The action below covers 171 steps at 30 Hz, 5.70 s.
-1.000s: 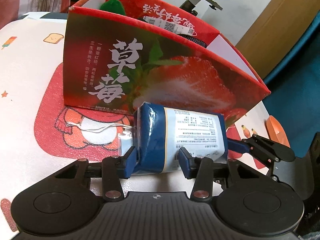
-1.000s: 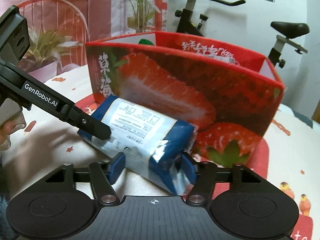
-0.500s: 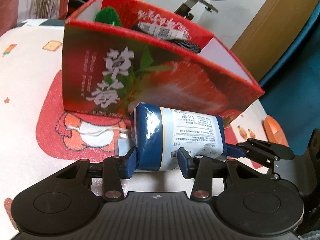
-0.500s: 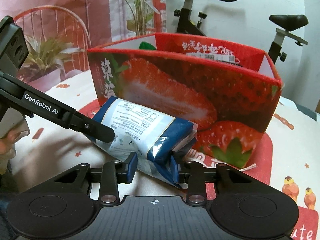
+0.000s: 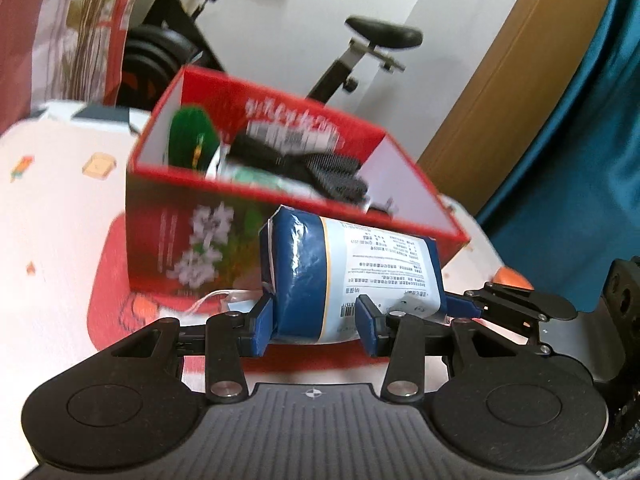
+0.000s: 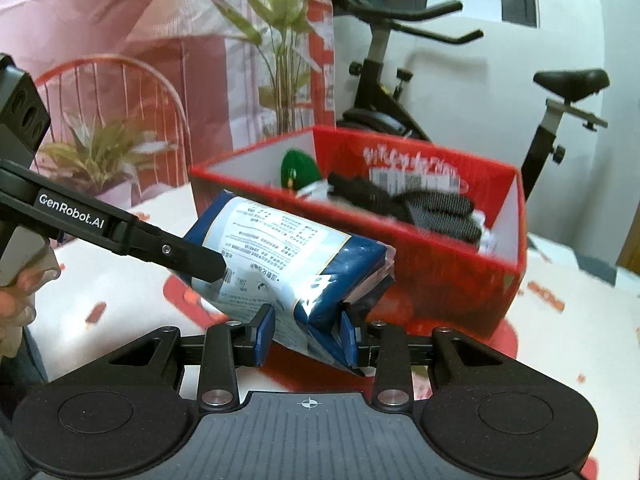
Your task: Organize soft objects
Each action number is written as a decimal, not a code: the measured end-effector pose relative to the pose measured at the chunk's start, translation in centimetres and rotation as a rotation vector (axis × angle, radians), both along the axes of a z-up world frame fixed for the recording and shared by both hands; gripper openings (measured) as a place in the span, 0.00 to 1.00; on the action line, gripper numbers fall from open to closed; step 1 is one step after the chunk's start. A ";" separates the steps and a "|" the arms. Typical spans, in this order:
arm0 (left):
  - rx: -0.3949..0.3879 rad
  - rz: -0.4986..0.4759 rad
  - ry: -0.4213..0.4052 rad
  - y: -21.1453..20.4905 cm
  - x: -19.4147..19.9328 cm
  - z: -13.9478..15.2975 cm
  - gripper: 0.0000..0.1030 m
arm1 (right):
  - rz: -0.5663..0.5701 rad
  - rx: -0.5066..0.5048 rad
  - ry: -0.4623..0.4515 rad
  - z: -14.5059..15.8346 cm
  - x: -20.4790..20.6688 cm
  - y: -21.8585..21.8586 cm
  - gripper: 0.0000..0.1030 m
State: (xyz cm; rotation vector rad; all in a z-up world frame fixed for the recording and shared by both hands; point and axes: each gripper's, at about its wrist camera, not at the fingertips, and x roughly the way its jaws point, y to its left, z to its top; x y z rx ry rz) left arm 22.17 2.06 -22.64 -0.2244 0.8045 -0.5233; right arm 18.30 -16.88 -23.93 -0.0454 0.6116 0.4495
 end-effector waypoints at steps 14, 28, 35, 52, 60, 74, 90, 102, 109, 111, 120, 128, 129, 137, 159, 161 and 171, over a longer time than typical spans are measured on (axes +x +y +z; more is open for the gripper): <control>-0.026 -0.010 -0.165 -0.1 0.5 5.8 0.44 | -0.011 0.041 -0.087 6.9 1.9 -0.4 0.31; -0.083 0.018 -0.276 -0.4 3.3 9.8 0.44 | -0.017 0.034 -0.189 11.4 6.6 -1.3 0.31; -0.063 0.016 -0.212 -1.2 6.5 8.1 0.44 | -0.034 0.023 -0.123 9.7 9.8 -1.7 0.31; 0.054 0.005 0.062 -2.4 13.4 2.2 0.44 | -0.107 0.137 0.324 1.3 17.8 -3.6 0.32; 0.133 -0.010 0.122 -3.6 15.1 -0.2 0.44 | -0.121 0.088 0.410 -1.2 20.1 -3.5 0.32; 0.165 -0.004 0.130 -3.3 15.1 -0.5 0.45 | -0.134 0.051 0.346 1.7 19.1 -4.9 0.44; 0.223 0.117 -0.077 -2.6 11.9 4.7 0.94 | -0.217 0.034 0.251 4.8 16.0 -5.0 0.96; 0.319 0.187 -0.197 -2.4 7.9 7.8 1.00 | -0.289 0.050 0.151 8.7 11.3 -5.3 1.00; 0.405 0.261 -0.310 -3.5 2.9 10.8 1.00 | -0.316 0.040 0.075 11.0 7.6 -4.6 1.00; 0.391 0.270 -0.340 -3.5 1.2 11.8 1.00 | -0.317 0.046 0.056 11.7 6.3 -4.3 1.00; 0.371 0.303 -0.449 -3.9 -5.8 15.8 1.00 | -0.353 0.086 -0.057 15.8 -0.5 -3.8 1.00; 0.332 0.308 -0.495 -3.2 -12.0 18.5 1.00 | -0.379 0.114 -0.143 19.1 -7.3 -3.4 1.00; 0.334 0.308 -0.500 -3.1 -12.7 18.7 1.00 | -0.381 0.116 -0.152 19.4 -8.0 -3.3 1.00; 0.342 0.347 -0.536 -1.7 -18.0 20.1 1.00 | -0.382 0.118 -0.204 21.4 -13.8 -1.8 1.00; 0.330 0.408 -0.566 -0.8 -21.9 21.2 1.00 | -0.400 0.110 -0.260 22.8 -17.7 -0.6 1.00; 0.329 0.410 -0.563 -0.8 -22.0 21.2 1.00 | -0.398 0.106 -0.258 22.8 -17.6 -0.5 1.00; 0.329 0.415 -0.560 -1.0 -22.2 21.2 1.00 | -0.407 0.091 -0.270 22.7 -17.7 -0.7 1.00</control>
